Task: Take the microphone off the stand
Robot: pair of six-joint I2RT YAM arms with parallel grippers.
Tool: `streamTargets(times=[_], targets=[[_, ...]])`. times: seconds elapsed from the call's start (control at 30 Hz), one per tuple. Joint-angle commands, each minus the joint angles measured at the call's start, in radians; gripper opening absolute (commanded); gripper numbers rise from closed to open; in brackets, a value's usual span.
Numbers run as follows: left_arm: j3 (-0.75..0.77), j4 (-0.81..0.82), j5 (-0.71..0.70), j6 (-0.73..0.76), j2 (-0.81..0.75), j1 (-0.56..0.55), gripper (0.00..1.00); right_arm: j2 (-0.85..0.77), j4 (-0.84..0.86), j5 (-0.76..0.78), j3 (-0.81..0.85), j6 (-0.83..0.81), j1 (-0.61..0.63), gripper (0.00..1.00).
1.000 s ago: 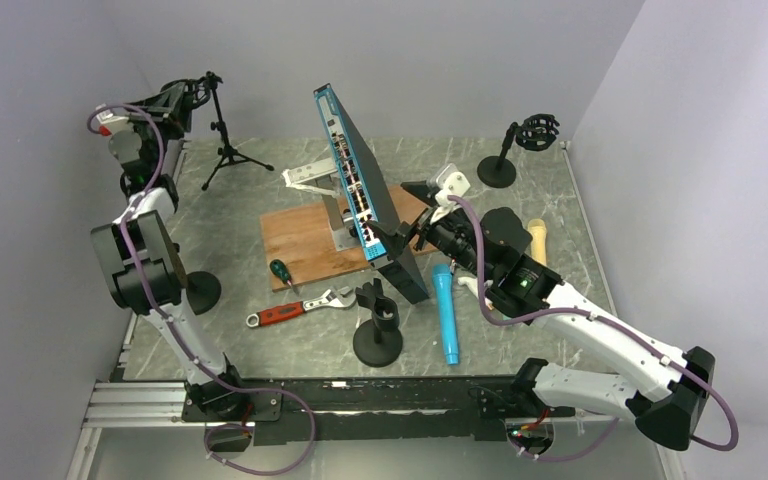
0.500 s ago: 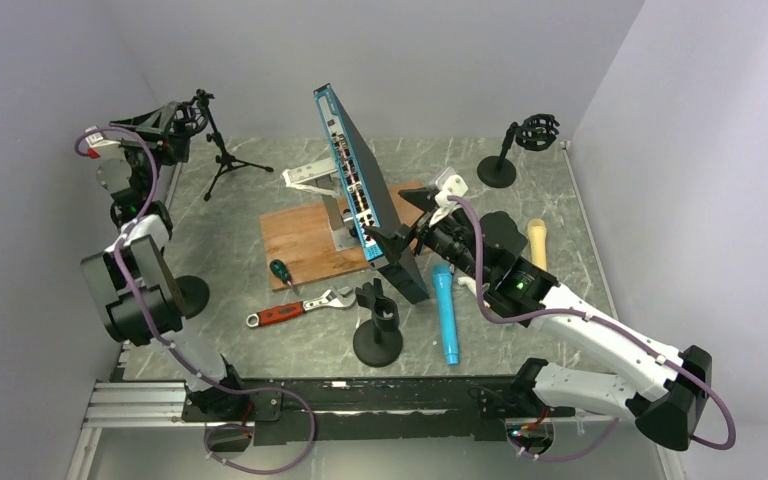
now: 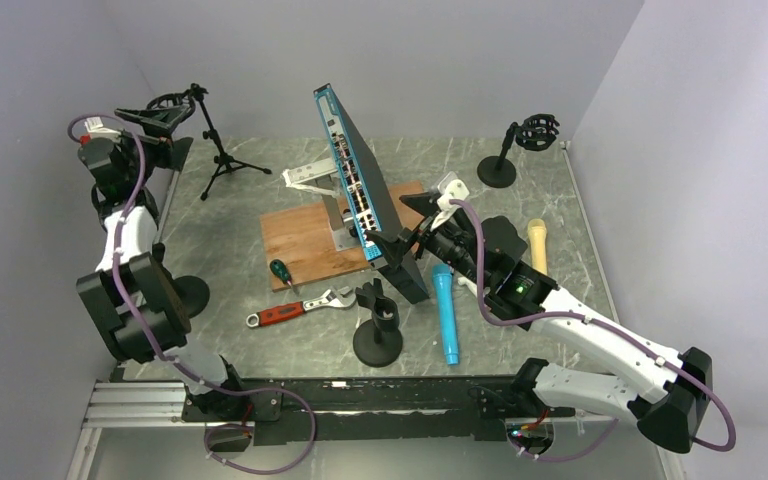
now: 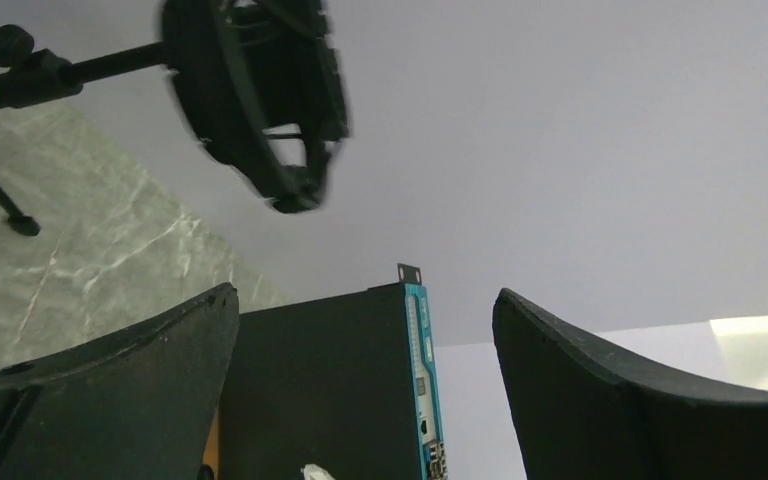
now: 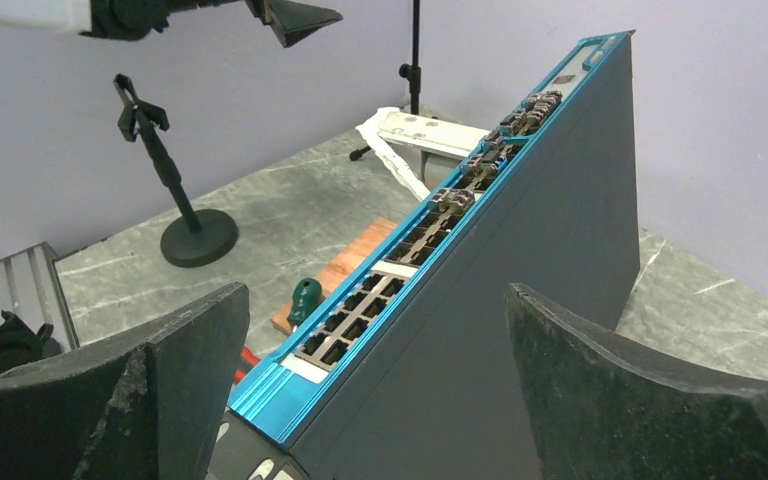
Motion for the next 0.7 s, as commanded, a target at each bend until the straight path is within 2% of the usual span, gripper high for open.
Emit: streamTargets(times=[0.0,0.1,0.3,0.5,0.67], targets=[[0.134,-0.378,-0.041,0.214,-0.12,-0.004,0.99,-0.021,0.06,0.0,-0.001,0.008,-0.004,1.0],[0.221,-0.539,-0.077,0.296,-0.132,-0.007,0.99,-0.02,0.06,0.001,-0.002,0.007,-0.003,1.0],[0.367,-0.631,-0.086,0.415,-0.129,-0.042,0.97,-0.014,0.063,0.002,-0.005,0.005,-0.005,1.0],[0.474,-0.585,-0.104,0.493,-0.088,-0.088,0.98,-0.012,0.062,0.005,-0.005,0.002,-0.006,1.0],[0.644,-0.573,-0.133,0.585,0.044,-0.097,0.97,-0.016,0.043,0.007,0.005,-0.001,-0.008,1.0]])
